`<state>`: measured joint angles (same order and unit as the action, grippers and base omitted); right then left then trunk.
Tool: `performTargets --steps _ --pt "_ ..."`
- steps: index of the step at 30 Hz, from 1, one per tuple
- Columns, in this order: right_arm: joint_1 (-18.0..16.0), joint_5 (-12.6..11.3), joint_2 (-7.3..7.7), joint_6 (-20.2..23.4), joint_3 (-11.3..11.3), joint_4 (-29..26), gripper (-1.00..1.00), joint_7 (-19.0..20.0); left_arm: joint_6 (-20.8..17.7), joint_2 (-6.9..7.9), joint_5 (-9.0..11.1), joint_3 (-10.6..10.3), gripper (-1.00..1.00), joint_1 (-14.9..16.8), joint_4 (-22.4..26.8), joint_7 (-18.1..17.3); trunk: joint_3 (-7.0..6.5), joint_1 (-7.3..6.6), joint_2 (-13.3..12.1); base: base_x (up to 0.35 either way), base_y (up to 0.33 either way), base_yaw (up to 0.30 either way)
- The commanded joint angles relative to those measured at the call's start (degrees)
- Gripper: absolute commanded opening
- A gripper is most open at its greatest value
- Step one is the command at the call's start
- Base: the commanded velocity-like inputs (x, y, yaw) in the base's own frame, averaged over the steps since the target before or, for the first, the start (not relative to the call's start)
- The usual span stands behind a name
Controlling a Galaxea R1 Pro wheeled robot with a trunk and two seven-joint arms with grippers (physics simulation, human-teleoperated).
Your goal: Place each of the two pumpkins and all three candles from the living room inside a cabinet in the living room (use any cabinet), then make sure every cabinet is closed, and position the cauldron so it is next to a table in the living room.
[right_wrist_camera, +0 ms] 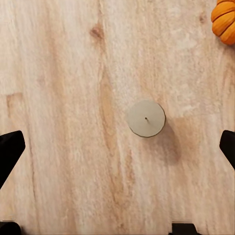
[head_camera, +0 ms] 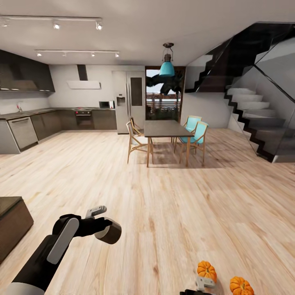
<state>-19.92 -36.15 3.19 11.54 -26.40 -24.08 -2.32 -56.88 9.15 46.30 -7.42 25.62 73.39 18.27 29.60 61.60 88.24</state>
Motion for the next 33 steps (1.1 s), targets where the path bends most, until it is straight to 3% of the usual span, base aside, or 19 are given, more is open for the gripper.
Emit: performTargets --steps 1,12,23,29,33 --pt "-0.03 -0.39 0.05 0.03 -0.55 -0.1 1.0 -0.01 -0.07 -0.01 0.59 -0.15 -1.0 0.05 0.07 0.63 0.25 0.21 0.45 -0.104 0.0 0.0" --pt "-0.03 -0.32 0.03 -0.79 -1.15 -0.17 1.0 2.91 -0.07 -0.09 0.63 -0.2 -1.0 0.05 0.08 0.63 2.22 2.62 4.86 -0.02 0.0 0.0" --pt "-0.03 -0.27 0.06 -1.25 -1.2 0.31 1.0 9.83 -0.07 0.01 0.63 -0.14 -1.0 0.05 0.03 0.63 4.19 5.04 9.28 0.0 0.0 0.0" --pt "-0.03 -0.34 -0.01 -6.15 -1.2 0.34 1.0 10.95 -0.07 -0.02 0.63 -0.14 -1.0 0.05 0.02 0.63 5.27 6.36 11.68 0.0 0.0 0.0" --pt "-0.03 -0.27 -0.1 -7.21 -1.2 0.42 1.0 11.05 -0.07 -0.07 0.63 -0.2 -1.0 0.05 0.0 0.63 5.99 7.23 13.29 0.0 0.0 0.0"
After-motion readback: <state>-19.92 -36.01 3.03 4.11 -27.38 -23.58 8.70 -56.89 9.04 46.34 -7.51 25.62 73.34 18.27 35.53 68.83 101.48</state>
